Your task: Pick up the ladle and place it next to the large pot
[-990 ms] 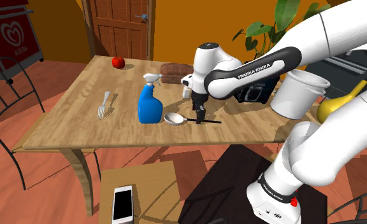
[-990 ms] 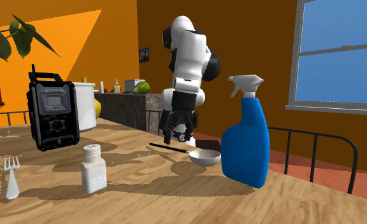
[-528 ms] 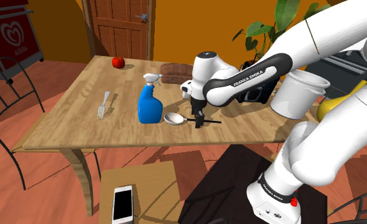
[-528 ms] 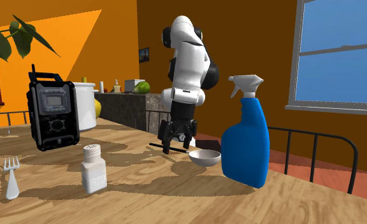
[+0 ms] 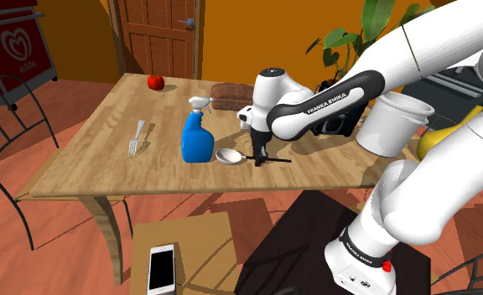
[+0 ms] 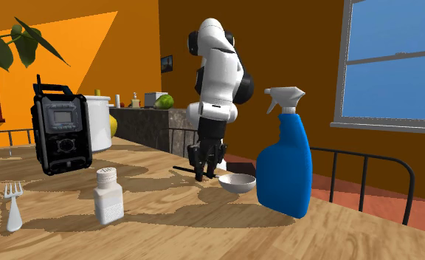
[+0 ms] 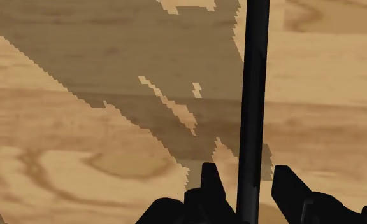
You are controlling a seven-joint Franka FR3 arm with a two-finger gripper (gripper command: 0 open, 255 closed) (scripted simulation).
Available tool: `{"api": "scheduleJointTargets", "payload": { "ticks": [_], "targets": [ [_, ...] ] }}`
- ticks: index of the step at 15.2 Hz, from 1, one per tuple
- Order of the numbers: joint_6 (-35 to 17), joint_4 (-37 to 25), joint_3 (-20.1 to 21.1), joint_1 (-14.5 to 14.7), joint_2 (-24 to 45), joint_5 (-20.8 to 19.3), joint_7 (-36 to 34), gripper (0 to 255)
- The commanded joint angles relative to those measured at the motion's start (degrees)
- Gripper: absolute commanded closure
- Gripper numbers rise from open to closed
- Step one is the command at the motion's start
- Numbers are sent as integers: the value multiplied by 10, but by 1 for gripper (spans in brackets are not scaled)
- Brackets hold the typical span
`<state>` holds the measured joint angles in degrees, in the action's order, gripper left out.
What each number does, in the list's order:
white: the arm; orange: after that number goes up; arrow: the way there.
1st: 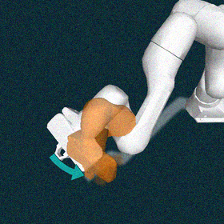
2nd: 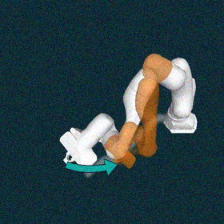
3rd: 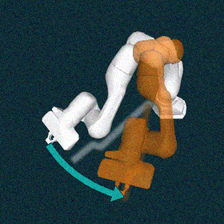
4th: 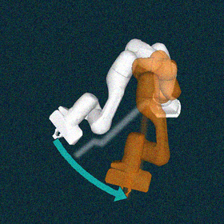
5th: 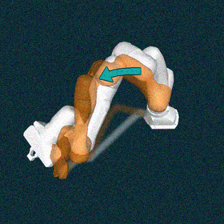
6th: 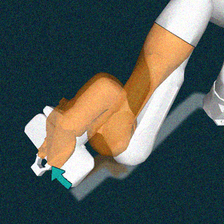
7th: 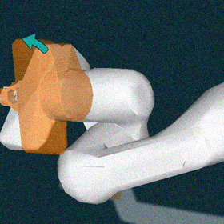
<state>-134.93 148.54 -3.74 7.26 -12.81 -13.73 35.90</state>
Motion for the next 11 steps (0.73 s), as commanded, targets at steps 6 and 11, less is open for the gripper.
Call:
{"api": "scheduleJointTargets", "payload": {
  "ticks": [6, 11],
  "targets": [
    [-2, 2, -1, -1, -1, -1, 0, 255],
    [25, -9, 0, 0, -16, 4, 5, 255]
  ]
}}
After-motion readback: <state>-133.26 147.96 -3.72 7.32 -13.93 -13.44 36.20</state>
